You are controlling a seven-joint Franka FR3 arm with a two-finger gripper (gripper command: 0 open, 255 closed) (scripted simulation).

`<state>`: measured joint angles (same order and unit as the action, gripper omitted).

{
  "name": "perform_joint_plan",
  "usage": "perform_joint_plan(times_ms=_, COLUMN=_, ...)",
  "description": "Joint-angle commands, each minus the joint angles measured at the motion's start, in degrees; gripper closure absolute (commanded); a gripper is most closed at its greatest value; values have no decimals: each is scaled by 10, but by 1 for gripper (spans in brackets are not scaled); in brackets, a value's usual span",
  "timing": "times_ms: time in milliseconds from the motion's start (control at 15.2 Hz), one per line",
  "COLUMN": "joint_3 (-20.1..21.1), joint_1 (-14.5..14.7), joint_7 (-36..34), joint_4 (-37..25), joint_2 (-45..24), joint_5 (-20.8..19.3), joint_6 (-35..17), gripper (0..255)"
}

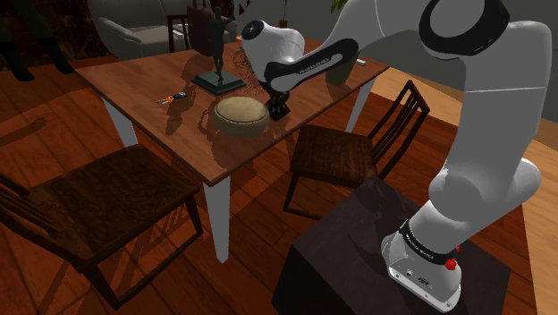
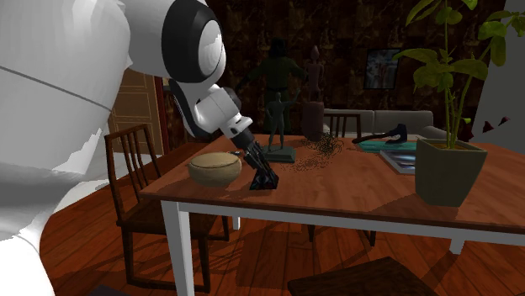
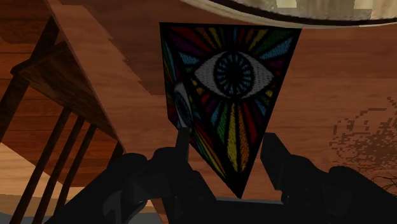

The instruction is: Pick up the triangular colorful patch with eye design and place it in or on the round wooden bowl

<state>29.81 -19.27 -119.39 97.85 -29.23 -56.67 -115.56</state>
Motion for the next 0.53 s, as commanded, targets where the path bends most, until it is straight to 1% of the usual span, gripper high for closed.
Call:
perform_joint_plan(times_ms=0, joint_3=3, joint_1=-2, joint_7=10, joint_4=-4, joint_2=8, joint_5=7, joint_6=7, gripper=255)
perform_joint_plan(times_ms=462, joint_3=13, joint_1=-7, joint_7=41, joint_4=-19, joint_2=33, joint_5=31, joint_6=32, gripper=255)
